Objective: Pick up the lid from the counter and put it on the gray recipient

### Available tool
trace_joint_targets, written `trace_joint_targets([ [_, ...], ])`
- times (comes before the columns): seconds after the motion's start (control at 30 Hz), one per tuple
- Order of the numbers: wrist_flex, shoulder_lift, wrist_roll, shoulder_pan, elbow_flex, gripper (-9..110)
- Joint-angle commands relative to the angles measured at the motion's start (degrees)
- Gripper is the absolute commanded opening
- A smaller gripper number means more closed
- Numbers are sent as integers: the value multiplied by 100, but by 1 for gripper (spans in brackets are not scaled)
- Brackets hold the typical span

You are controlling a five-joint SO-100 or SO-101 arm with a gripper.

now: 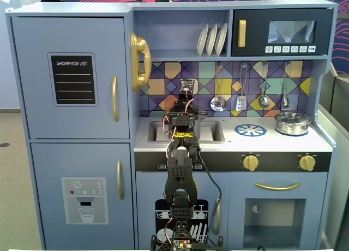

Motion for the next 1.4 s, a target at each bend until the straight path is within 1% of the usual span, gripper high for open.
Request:
trace_joint_targets([
  [0.0,-220,44,35,-26,-70,0],
  [0.43,-237,-79,-149,-114,-79,0],
  [0.47,-237,-79,-167,-132,-88,1],
  [0.63,-158,-79,-255,-193,-123,16],
  [0.7,-141,-62,-237,-229,-185,20],
  [0.87,-26,53,-492,-220,-369,24],
  [1.07,571,571,-826,132,-519,29],
  [1.37,1380,1459,-1020,431,-563,29],
])
